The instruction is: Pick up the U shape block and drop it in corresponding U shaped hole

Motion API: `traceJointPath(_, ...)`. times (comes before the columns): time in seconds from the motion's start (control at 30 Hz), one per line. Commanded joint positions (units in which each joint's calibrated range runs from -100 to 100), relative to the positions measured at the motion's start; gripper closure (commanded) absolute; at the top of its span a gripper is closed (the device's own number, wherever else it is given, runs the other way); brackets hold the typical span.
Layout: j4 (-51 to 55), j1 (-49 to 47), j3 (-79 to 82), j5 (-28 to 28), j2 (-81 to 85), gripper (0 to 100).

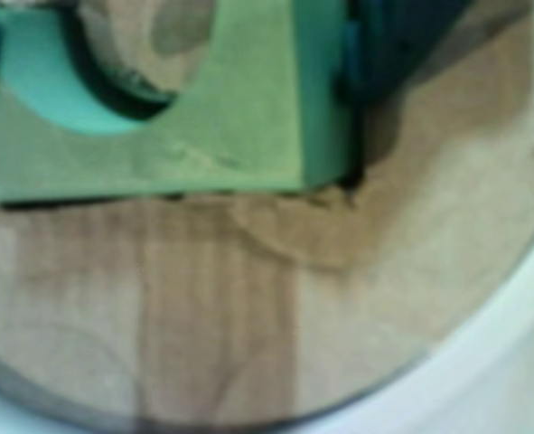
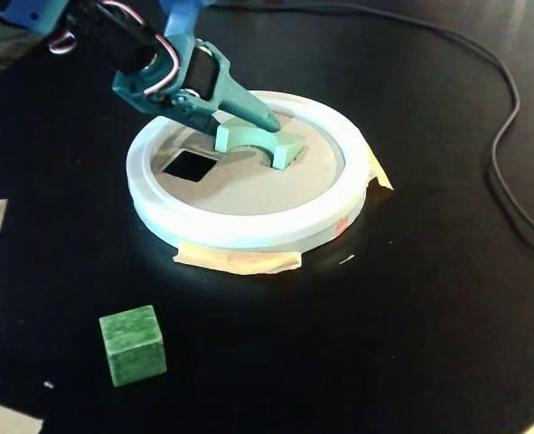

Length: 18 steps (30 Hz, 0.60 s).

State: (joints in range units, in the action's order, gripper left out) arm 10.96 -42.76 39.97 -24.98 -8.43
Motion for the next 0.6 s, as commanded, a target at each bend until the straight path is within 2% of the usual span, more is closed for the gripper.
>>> traceJointPath(0.0, -3.79, 8.80, -3.18, 0.39, 0.41, 37)
traceJointPath(0.27, -1.18, 8.30, -2.08, 0.24, 8.11, 36)
traceJointPath(0.57, 30.64, 7.18, -2.36, 0.00, 25.67, 36)
